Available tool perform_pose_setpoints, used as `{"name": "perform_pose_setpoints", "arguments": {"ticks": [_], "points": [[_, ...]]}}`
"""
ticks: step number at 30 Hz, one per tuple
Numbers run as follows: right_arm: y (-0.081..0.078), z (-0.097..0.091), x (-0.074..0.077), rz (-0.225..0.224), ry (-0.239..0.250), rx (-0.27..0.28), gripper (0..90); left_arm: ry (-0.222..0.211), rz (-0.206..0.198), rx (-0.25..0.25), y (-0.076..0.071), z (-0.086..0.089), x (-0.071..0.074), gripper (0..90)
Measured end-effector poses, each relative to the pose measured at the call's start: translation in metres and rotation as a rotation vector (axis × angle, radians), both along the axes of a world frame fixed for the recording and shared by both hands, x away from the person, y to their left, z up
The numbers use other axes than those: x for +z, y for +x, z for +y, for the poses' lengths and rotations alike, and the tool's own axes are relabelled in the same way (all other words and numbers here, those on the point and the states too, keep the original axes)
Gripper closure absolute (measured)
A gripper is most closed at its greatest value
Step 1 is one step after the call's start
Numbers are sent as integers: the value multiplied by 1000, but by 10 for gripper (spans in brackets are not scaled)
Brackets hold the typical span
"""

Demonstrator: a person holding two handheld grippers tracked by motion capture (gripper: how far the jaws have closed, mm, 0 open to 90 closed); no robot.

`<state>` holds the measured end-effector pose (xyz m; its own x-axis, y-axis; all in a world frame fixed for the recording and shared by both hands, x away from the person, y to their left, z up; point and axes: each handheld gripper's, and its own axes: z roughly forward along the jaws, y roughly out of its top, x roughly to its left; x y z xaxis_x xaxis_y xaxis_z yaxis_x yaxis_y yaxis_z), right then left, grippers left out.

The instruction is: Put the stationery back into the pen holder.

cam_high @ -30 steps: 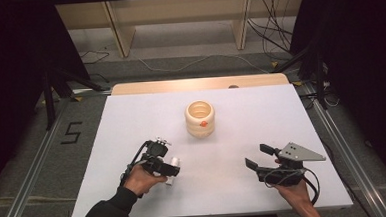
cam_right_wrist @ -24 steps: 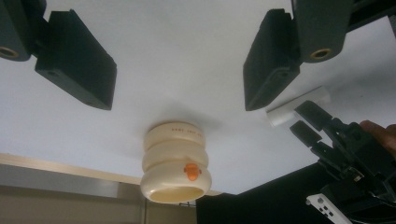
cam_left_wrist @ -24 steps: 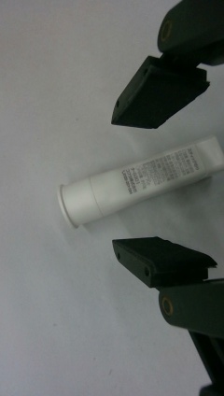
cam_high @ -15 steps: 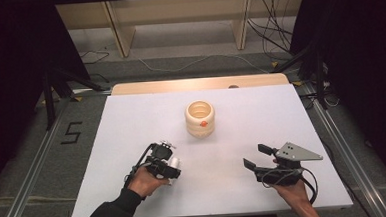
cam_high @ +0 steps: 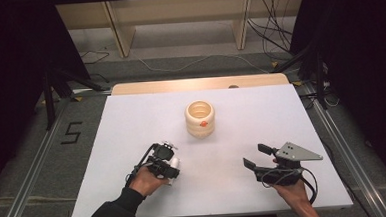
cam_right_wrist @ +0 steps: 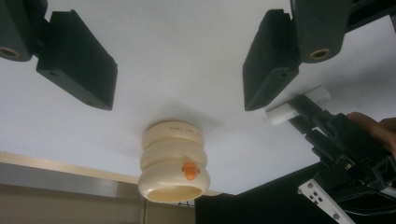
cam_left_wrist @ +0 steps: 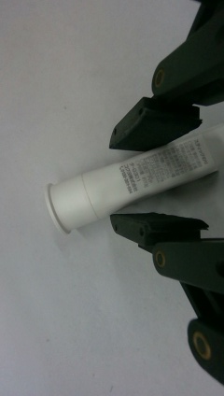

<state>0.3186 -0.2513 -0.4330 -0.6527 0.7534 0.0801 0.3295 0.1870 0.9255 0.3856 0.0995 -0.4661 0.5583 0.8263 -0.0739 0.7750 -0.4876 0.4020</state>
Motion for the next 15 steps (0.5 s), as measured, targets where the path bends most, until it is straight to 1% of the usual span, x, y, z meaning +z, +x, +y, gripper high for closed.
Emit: {"name": "perform_pose_setpoints", "arguments": {"ticks": [2,4,6,8,15], "points": [[0,1,0,-1,-1,3,271,-1,3,-6,1,0,-1,568],[0,1,0,1,-8,2,272,10,-2,-11,1,1,0,605],[0,1,0,0,-4,1,272,20,-8,-18,1,1,0,638],[0,1,0,-1,-4,1,272,22,-11,-28,1,1,0,672],[0,1,0,-1,-11,4,274,42,-14,-79,2,1,1,689]]}}
